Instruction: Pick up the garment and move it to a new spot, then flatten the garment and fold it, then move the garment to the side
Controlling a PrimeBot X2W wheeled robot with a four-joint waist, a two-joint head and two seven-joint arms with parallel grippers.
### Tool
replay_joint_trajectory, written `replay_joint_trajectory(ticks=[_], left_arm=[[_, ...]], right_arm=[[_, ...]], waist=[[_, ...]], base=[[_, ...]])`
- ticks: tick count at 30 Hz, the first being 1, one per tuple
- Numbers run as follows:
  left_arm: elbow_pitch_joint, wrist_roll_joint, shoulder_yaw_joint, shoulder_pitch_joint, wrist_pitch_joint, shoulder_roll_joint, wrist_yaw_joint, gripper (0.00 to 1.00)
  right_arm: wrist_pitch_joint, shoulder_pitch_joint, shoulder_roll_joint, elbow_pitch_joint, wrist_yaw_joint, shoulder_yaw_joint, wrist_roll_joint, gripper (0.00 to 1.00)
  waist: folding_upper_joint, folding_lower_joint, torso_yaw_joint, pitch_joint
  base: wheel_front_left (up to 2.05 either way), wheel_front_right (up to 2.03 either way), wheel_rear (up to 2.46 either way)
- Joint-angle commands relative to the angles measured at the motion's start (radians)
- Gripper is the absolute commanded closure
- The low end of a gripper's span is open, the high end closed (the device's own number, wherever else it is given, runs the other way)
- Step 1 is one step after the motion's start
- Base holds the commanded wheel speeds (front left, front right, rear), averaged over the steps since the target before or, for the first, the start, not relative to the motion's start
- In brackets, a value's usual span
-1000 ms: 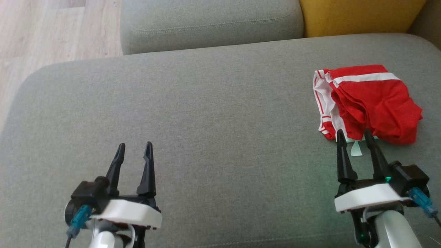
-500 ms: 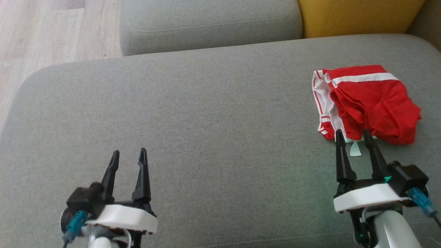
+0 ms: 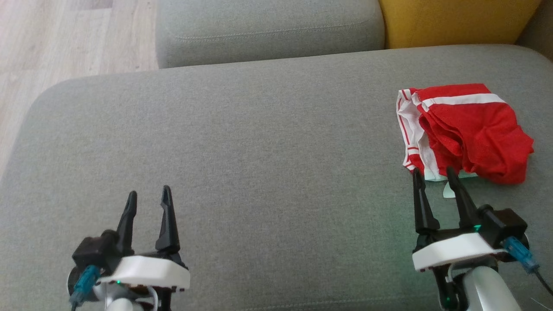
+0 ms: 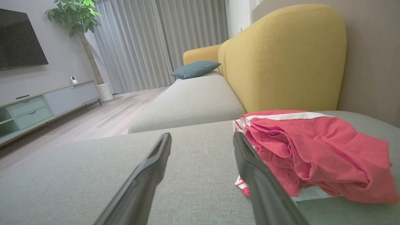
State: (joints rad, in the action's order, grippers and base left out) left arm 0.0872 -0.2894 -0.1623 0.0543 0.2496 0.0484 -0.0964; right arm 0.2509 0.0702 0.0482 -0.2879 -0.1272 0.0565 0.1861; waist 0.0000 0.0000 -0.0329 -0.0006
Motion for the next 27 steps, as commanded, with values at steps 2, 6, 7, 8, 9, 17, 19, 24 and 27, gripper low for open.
replay_joint_trajectory(ticks=[2,6,7,8,9,17,19,24,27], left_arm=[[-0.041,-0.011,0.036,-0.030,0.012,0.002,-0.002,0.00],[0.046,-0.013,0.001,0.013,-0.003,-0.001,0.000,1.00],[0.051,-0.020,0.002,0.016,-0.004,-0.001,0.001,1.00],[0.051,-0.031,0.003,0.016,-0.006,-0.001,0.003,1.00],[0.051,-0.042,0.004,0.015,-0.008,0.000,0.004,1.00],[0.058,-0.132,0.015,0.003,-0.026,0.006,0.018,1.00],[0.061,-0.155,0.018,0.000,-0.031,0.007,0.022,1.00],[0.067,-0.210,0.025,-0.008,-0.043,0.010,0.032,1.00],[0.070,-0.243,0.030,-0.013,-0.050,0.011,0.037,1.00]], right_arm=[[0.011,0.015,0.002,0.025,-0.003,0.026,0.000,0.00],[-0.002,-0.011,-0.001,-0.051,0.000,0.002,0.002,1.00],[-0.003,-0.014,-0.001,-0.056,0.000,0.001,0.009,1.00],[-0.006,-0.014,-0.001,-0.055,0.000,0.001,0.020,1.00],[-0.008,-0.013,-0.001,-0.054,0.000,0.000,0.032,1.00],[-0.030,-0.010,0.002,-0.048,0.000,-0.009,0.126,1.00],[-0.035,-0.009,0.002,-0.046,0.000,-0.011,0.149,1.00],[-0.049,-0.007,0.003,-0.042,0.000,-0.017,0.207,1.00],[-0.057,-0.006,0.004,-0.040,-0.001,-0.020,0.242,1.00]], waist=[[0.0000,0.0000,0.002,0.000],[0.0000,0.0000,0.002,0.000],[0.0000,0.0000,0.003,0.000],[0.0000,0.0000,0.003,0.000],[0.0000,0.0000,0.003,0.001],[0.0000,0.0000,0.005,0.001],[0.0000,0.0000,0.006,0.001],[0.0000,0.0000,0.007,0.001],[0.0000,0.0000,0.007,0.001]], base=[[0.00,0.00,0.00],[0.00,0.00,0.00],[0.00,0.00,0.00],[0.00,0.00,0.00],[0.00,0.00,0.00],[0.00,0.00,0.00],[0.00,0.00,0.00],[0.00,0.00,0.00],[0.00,0.00,0.00]])
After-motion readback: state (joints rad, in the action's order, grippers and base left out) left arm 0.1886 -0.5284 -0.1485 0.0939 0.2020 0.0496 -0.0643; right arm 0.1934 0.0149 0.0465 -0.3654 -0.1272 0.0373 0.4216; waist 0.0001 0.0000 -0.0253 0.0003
